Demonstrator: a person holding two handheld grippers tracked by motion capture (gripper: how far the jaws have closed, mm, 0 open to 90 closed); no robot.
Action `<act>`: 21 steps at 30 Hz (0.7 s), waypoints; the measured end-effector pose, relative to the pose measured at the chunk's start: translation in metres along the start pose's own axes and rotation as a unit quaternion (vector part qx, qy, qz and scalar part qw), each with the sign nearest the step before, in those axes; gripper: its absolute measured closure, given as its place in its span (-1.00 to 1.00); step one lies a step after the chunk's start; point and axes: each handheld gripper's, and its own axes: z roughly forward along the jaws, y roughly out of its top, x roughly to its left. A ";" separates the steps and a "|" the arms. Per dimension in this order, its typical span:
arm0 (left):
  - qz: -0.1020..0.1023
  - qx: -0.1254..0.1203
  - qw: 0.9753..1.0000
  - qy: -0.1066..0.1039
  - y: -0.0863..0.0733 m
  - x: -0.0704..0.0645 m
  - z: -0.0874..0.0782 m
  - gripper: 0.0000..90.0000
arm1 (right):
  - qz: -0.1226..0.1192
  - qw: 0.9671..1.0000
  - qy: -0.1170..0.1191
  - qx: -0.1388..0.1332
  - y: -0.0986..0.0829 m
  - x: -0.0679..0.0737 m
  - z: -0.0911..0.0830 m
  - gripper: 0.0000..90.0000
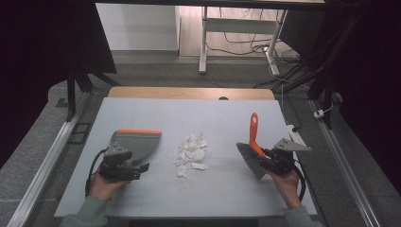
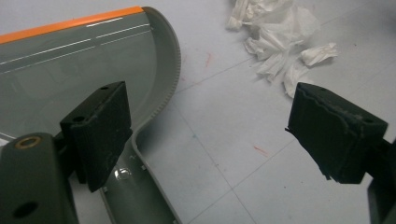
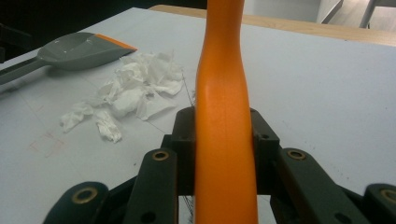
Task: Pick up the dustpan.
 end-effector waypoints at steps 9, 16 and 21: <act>0.004 0.003 1.000 -0.003 0.001 -0.002 0.000 -0.69 | 0.001 1.000 0.004 -0.006 0.001 0.002 -0.001 0.56; 0.003 0.003 1.000 -0.003 0.001 -0.002 0.000 -0.69 | -0.001 1.000 0.005 -0.007 0.001 0.002 -0.001 0.56; 0.003 0.004 1.000 -0.003 0.001 -0.002 0.000 -0.69 | -0.001 1.000 0.004 -0.010 0.001 0.002 -0.002 0.56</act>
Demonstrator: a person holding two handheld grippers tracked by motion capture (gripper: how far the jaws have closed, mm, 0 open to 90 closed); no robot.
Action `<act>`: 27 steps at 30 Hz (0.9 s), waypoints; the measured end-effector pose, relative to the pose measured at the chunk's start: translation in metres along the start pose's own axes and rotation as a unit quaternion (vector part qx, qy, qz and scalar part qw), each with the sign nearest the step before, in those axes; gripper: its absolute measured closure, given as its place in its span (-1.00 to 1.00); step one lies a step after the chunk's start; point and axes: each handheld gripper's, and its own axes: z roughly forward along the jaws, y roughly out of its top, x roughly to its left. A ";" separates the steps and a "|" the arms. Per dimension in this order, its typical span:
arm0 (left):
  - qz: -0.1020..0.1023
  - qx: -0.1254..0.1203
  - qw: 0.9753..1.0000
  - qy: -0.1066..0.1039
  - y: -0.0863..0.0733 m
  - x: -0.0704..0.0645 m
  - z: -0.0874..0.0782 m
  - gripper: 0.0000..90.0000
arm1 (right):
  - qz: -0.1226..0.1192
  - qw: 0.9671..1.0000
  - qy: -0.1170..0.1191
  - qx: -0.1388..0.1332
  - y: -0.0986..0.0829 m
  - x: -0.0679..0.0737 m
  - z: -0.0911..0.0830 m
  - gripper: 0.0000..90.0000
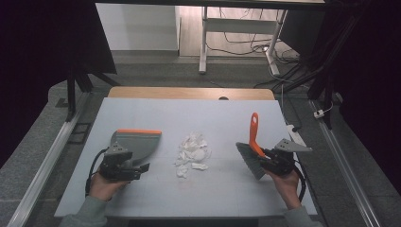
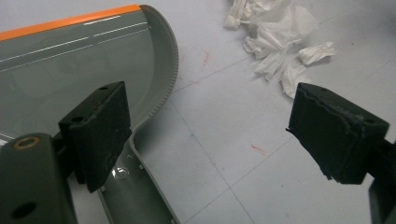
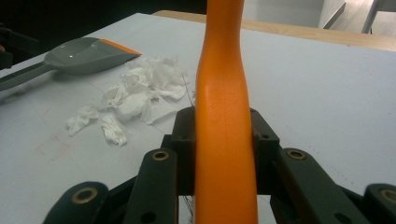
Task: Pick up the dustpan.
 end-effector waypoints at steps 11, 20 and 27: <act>0.006 0.002 1.000 -0.002 0.004 -0.005 0.000 -0.69 | 0.000 1.000 0.001 -0.002 0.000 0.000 0.000 0.56; 0.034 -0.001 0.999 0.010 0.010 -0.014 -0.010 -0.67 | -0.001 1.000 0.001 -0.002 0.000 0.000 0.000 0.56; 0.049 -0.001 0.999 0.016 0.023 -0.019 -0.022 -0.60 | 0.001 1.000 0.002 -0.004 0.000 -0.001 -0.001 0.56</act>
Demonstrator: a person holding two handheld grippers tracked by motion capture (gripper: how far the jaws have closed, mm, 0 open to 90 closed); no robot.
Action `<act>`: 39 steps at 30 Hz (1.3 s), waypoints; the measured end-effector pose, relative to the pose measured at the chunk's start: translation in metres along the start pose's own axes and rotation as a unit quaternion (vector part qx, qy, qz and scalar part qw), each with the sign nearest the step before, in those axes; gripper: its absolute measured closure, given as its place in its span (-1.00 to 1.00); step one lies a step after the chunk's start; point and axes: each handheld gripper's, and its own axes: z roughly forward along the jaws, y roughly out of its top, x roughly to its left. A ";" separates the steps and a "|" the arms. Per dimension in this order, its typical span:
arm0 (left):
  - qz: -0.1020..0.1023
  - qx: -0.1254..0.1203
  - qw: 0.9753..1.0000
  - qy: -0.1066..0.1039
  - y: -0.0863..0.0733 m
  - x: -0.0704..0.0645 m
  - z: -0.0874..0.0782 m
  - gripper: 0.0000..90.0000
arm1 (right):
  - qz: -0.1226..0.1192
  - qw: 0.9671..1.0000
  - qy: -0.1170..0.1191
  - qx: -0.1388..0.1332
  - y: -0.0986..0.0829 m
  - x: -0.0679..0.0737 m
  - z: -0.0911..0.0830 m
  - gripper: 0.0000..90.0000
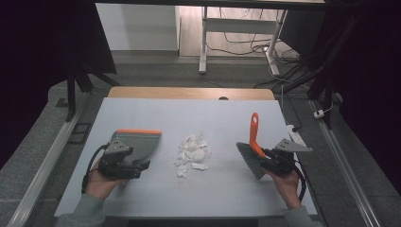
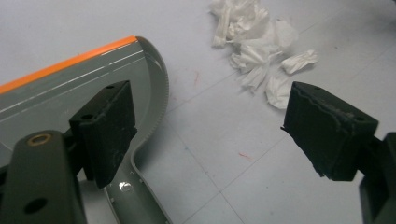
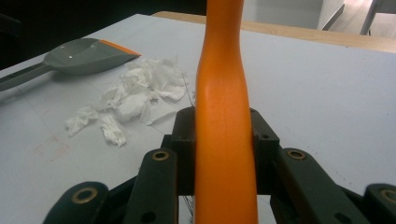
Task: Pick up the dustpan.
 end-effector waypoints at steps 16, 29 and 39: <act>-0.103 0.058 0.991 0.064 0.019 0.032 -0.005 -0.60 | 0.006 1.000 0.005 -0.001 0.000 -0.001 0.000 0.56; -0.145 0.118 0.981 0.060 -0.011 0.044 0.010 -0.66 | 0.002 1.000 0.008 0.007 -0.001 0.001 0.004 0.56; -0.163 0.152 0.974 0.043 -0.026 0.044 0.025 -0.67 | -0.002 1.000 0.008 0.015 -0.002 0.002 0.005 0.56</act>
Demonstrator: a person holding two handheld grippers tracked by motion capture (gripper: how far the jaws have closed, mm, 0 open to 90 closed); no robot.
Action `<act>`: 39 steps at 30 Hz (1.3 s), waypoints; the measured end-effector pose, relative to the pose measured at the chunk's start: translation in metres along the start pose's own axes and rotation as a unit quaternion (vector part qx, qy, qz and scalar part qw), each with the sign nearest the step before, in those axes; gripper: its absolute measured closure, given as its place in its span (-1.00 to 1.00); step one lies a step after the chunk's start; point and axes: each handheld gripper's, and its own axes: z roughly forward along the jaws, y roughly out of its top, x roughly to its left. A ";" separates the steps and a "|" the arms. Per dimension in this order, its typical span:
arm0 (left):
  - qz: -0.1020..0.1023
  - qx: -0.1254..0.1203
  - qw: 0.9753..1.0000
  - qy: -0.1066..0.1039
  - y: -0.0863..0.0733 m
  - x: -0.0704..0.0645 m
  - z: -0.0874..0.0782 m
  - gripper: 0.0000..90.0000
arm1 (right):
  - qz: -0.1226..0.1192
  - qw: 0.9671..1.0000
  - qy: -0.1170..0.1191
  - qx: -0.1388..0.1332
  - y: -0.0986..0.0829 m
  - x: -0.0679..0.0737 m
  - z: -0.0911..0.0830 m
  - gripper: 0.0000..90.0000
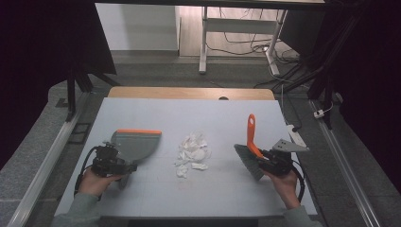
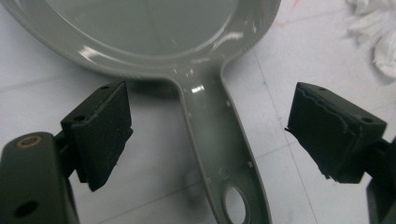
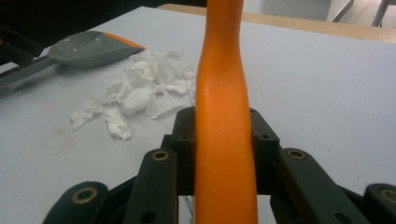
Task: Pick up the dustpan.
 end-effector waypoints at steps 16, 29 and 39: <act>-0.031 -0.011 0.999 0.011 -0.003 0.006 0.019 -0.48 | -0.001 1.000 -0.005 0.004 -0.001 0.000 0.001 0.56; -0.053 -0.031 0.998 0.008 -0.004 0.009 0.024 -0.11 | -0.003 1.000 -0.009 0.007 -0.001 0.001 0.002 0.56; -0.067 -0.036 0.997 -0.019 -0.004 0.011 0.024 0.19 | -0.006 1.000 -0.012 0.009 -0.002 0.001 0.002 0.56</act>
